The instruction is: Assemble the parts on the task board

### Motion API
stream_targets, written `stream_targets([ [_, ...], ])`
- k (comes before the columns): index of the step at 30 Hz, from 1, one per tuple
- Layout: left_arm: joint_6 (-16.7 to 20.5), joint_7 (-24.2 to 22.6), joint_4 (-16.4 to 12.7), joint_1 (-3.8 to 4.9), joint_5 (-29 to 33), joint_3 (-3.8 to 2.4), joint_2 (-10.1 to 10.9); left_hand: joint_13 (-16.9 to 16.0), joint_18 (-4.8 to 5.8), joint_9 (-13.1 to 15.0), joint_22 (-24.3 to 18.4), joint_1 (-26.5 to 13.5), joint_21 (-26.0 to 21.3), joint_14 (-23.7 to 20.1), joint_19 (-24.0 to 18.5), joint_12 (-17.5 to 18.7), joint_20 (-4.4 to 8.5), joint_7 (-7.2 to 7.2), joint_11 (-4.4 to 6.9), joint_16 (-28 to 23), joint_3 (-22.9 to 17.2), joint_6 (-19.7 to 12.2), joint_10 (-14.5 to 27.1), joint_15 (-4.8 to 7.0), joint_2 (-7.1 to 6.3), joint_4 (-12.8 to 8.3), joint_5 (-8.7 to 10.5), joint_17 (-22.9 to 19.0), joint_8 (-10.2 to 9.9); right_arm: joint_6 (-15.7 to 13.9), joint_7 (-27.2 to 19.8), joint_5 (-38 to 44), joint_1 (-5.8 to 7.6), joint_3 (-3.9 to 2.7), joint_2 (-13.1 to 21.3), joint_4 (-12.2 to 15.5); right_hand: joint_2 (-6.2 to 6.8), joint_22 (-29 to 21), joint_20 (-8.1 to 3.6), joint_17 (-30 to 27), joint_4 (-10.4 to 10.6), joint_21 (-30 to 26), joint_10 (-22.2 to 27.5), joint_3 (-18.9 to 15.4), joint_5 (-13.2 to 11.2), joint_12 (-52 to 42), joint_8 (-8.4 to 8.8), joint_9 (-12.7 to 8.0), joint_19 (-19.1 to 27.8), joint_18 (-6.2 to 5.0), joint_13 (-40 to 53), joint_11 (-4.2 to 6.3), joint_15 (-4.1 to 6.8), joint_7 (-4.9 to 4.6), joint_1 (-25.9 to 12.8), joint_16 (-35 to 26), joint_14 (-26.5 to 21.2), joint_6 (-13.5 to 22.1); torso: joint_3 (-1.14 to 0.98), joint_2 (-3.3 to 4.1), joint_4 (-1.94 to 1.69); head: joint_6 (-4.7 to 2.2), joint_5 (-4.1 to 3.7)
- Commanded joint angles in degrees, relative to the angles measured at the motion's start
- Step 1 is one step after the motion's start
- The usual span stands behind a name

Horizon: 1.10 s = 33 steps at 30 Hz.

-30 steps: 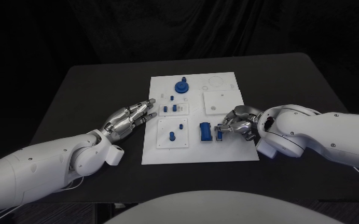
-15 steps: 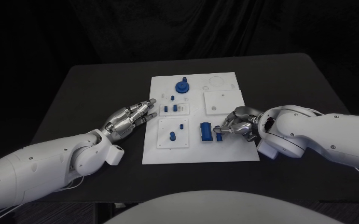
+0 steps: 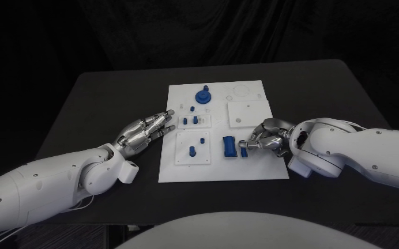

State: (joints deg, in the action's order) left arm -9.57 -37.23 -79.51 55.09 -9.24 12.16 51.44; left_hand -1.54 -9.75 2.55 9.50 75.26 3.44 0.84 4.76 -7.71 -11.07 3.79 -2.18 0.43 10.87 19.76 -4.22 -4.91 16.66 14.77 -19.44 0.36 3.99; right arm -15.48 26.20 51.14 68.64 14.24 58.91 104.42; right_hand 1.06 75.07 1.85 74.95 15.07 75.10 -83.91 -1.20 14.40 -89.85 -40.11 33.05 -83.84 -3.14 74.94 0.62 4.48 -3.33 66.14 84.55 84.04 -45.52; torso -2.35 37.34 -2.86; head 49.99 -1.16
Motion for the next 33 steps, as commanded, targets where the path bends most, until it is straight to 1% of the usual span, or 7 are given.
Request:
stream_targets([
  [1, -0.61, -0.61, -0.2, -0.1, 0.33, -0.05, 0.04, -0.06, -0.44, 0.07, 0.07, 0.72, 0.25, 0.2, 0.21, -0.17, -0.38, 0.0, -0.22, 0.28, -0.42, 0.3, -0.09, -0.33, 0.02, 0.08, -0.22, 0.07, 0.3, -6.04, -4.39, 4.73, -0.12, -0.02, 0.77, 0.95, -0.29, 10.47, -0.35, 0.95, -0.52, 0.48, -6.09, -0.09, 1.66, -0.15, -0.98, 0.54, -1.2, -0.25, 15.06, 0.6, 0.39, 0.48, 1.76, 0.26, 3.55, 0.22, -0.01, 0.0, 0.0, 0.01, 0.11],
  [6, -0.38, -0.7, -0.32, -0.13, 0.33, -0.05, 0.24, -0.08, -0.44, 0.08, 0.16, 0.74, 0.29, 0.22, 0.26, -0.23, -0.39, -0.01, -0.21, 0.29, -0.46, 0.39, -0.12, -0.34, 0.01, 0.06, -0.25, 0.07, 0.32, -11.48, -11.68, 8.76, -0.07, -0.02, 2.67, 2.49, -0.89, 10.87, -0.76, 2.46, -1.21, 1.78, -6.09, 0.06, 6.29, -0.15, -3.25, 1.65, -1.68, 0.04, 15.06, 1.13, 0.82, 1.1, 4.91, 0.93, 3.83, 0.88, -0.01, 0.0, 0.0, 0.01, 0.08],
  [10, -0.26, -0.77, -0.38, -0.13, 0.33, -0.05, 0.29, -0.09, -0.44, 0.1, 0.22, 0.77, 0.32, 0.24, 0.31, -0.29, -0.39, -0.02, -0.21, 0.3, -0.5, 0.5, -0.16, -0.34, -0.01, 0.04, -0.28, 0.08, 0.36, -12.79, -16.03, 10.46, -0.06, -0.01, 3.56, 2.95, -1.62, 11.12, -0.89, 3.3, -1.32, 2.64, -6.09, 1.47, 13.23, -0.15, -2.01, 0.52, -1.91, 0.24, 15.06, 1.1, 0.88, 0.98, 8.23, 1.31, 3.95, 2.35, -0.01, 0.0, 0.0, 0.01, 0.01],
  [14, -0.19, -0.82, -0.39, -0.14, 0.33, -0.05, 0.28, -0.09, -0.44, 0.1, 0.22, 0.77, 0.32, 0.24, 0.31, -0.29, -0.39, -0.02, -0.21, 0.3, -0.5, 0.5, -0.16, -0.34, -0.01, 0.04, -0.28, 0.08, 0.36, -12.31, -20.22, 13.55, -0.07, 0.01, 4.19, 2.91, -0.55, 11.45, -0.06, 4.19, -0.56, 3.83, -6.09, 4.03, 23.26, -0.15, 3.79, -4.93, -2.17, 0.52, 15.06, -0.26, -0.24, -0.65, 11.93, 1.71, 4.04, 2.49, -0.01, 0.0, 0.0, 0.01, -0.01],
  [20, -0.2, -0.89, -0.33, -0.15, 0.33, -0.05, 0.2, -0.1, -0.45, 0.11, 0.25, 0.82, 0.34, 0.27, 0.34, -0.31, -0.4, -0.03, -0.2, 0.33, -0.55, 0.57, -0.18, -0.33, -0.03, -0.01, -0.34, 0.09, 0.38, -9.17, -22.24, 19.7, -0.46, 0.04, 4.58, 2.37, 2.87, 11.86, 0.84, 5.02, -2.45, 5.49, -6.09, 10.33, 33.46, -0.15, 18.53, -15.9, -2.44, 0.8, 15.06, -0.91, -0.92, -2.42, 15.85, 2.13, 4.1, 0.11, -0.01, 0.0, 0.0, 0.01, -0.11],
  [23, -0.18, -0.91, -0.32, -0.15, 0.33, -0.05, 0.2, -0.1, -0.45, 0.11, 0.25, 0.82, 0.34, 0.27, 0.34, -0.31, -0.4, -0.03, -0.2, 0.33, -0.55, 0.57, -0.18, -0.33, -0.03, -0.01, -0.34, 0.09, 0.38, -7.57, -21.94, 23.62, -1.01, 0.04, 4.78, 2.17, 3.81, 11.95, 0.47, 4.99, -3.12, 5.89, -6.09, 11.96, 34.08, -0.15, 22.12, -18.29, -2.51, 0.86, 15.06, -0.33, -0.46, -2.13, 15.59, 2.12, 4.08, -0.47, -0.01, 0.0, 0.0, 0.01, 0.0],
  [33, -0.24, -0.96, -0.23, -0.17, 0.33, -0.05, 0.2, -0.1, -0.45, 0.11, 0.28, 0.86, 0.37, 0.28, 0.38, -0.33, -0.41, -0.03, -0.21, 0.34, -0.6, 0.59, -0.2, -0.32, -0.04, -0.04, -0.39, 0.1, 0.4, -4.28, -20.01, 30.58, -2.35, 0.06, 4.3, 0.82, 4.78, 11.88, -0.15, 4.47, -4.06, 5.76, -6.09, 13.77, 33.75, -0.15, 26.67, -21.2, -2.34, 0.81, 15.06, 0.42, 0.18, -1.19, 15.01, 1.87, 3.97, -0.13, -0.01, 0.0, 0.0, 0.01, 0.05],
])
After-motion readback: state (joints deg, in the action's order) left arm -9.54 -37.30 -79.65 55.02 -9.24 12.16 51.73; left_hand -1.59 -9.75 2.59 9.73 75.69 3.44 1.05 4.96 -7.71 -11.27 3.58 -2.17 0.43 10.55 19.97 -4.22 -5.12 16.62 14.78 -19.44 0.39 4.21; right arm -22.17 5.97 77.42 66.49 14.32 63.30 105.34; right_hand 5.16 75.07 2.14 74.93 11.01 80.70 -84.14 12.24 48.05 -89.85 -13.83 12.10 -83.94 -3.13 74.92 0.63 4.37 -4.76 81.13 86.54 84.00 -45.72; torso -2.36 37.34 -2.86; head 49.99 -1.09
